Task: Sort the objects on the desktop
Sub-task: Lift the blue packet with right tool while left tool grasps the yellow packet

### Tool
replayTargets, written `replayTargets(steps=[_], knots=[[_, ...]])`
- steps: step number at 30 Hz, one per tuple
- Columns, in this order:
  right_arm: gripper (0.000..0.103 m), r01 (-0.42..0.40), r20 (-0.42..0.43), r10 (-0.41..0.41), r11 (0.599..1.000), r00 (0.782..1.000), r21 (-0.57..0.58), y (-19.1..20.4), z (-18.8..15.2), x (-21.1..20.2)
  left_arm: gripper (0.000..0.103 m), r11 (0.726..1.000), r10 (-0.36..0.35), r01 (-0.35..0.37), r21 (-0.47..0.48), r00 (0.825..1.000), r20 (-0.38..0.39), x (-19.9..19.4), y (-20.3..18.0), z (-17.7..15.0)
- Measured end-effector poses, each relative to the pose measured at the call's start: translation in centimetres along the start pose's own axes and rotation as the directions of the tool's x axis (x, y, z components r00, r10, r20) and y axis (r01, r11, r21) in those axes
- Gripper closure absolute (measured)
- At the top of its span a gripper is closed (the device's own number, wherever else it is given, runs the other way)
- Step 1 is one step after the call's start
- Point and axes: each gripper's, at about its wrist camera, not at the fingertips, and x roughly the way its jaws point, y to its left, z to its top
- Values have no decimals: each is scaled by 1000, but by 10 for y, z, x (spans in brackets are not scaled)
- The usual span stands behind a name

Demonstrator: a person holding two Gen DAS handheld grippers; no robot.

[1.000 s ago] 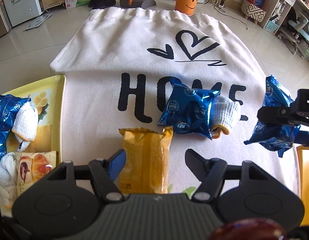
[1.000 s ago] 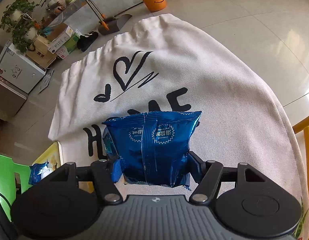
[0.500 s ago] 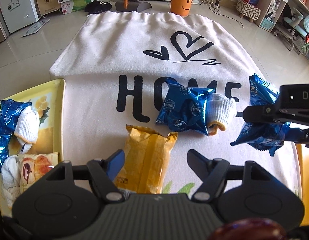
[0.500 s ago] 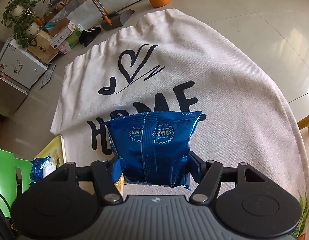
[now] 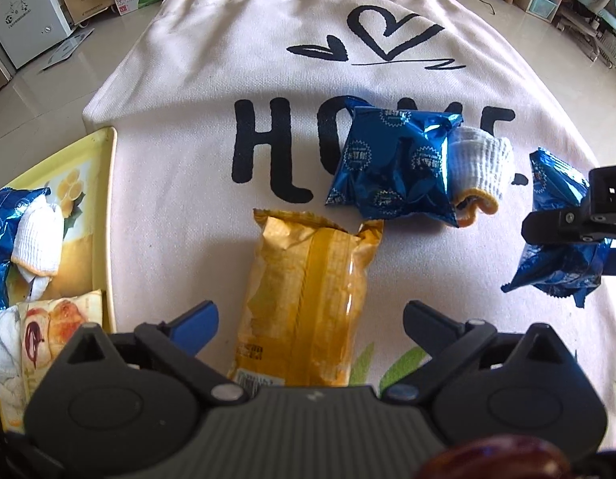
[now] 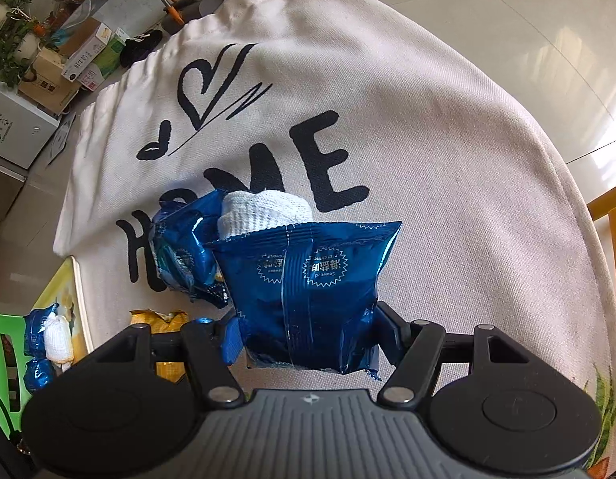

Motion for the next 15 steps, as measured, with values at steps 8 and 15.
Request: replayTargets(steps=[8,15], knots=[[29,19,-36,-19,1000,999,21,-8,2,15,1,1000,17,-16,16,999,-45,25,-5,-3],[28,13,-53,-12,1000,999,10,-8,2,18,0,1000,14,-14,-3,1000,-28,26,-7,-6]])
